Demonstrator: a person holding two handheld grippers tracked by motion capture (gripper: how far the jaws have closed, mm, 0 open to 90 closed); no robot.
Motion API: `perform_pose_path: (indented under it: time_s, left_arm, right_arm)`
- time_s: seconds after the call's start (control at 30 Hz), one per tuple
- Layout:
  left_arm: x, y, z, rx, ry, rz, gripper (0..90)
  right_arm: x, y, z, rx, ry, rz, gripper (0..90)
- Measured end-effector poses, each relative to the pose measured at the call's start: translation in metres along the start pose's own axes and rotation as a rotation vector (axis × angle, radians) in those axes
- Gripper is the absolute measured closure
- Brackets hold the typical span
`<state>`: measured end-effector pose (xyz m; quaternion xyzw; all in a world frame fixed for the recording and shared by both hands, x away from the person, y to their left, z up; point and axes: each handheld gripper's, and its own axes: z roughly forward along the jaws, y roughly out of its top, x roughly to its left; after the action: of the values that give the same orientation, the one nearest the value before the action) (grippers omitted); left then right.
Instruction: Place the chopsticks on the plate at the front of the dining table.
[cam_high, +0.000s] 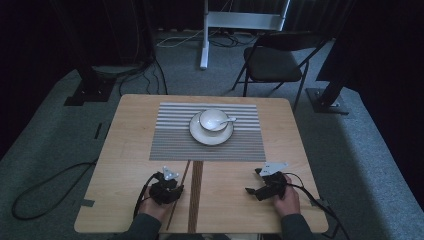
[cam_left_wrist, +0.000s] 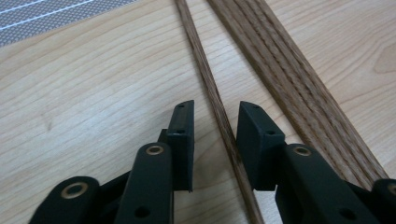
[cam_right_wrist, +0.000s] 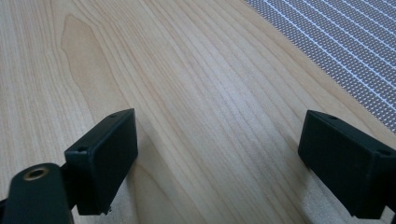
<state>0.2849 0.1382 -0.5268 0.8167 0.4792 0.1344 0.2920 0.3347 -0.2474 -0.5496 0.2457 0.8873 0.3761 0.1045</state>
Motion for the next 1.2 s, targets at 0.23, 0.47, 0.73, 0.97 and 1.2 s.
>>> perform_pose_path:
  time_s: [0.23, 0.47, 0.73, 0.97, 1.2]
  left_arm:
    - [0.005, -0.001, -0.001, -0.007, 0.023, -0.033, 74.7]
    - [0.012, 0.000, 0.000, -0.015, 0.044, -0.063, 81.6]
    - [0.013, 0.001, 0.002, -0.019, 0.050, -0.061, 84.1]
    - [0.014, 0.002, 0.003, -0.022, 0.051, -0.060, 84.4]
    - [0.016, 0.003, 0.003, -0.023, 0.050, -0.068, 84.6]
  right_arm:
    - [0.000, 0.000, 0.000, 0.000, 0.000, 0.000, 11.4]
    - [0.000, 0.000, 0.000, 0.000, 0.000, 0.000, 11.4]
    - [0.000, 0.000, 0.000, 0.000, 0.000, 0.000, 11.3]
    - [0.000, 0.000, 0.000, 0.000, 0.000, 0.000, 11.4]
    - [0.000, 0.000, 0.000, 0.000, 0.000, 0.000, 11.3]
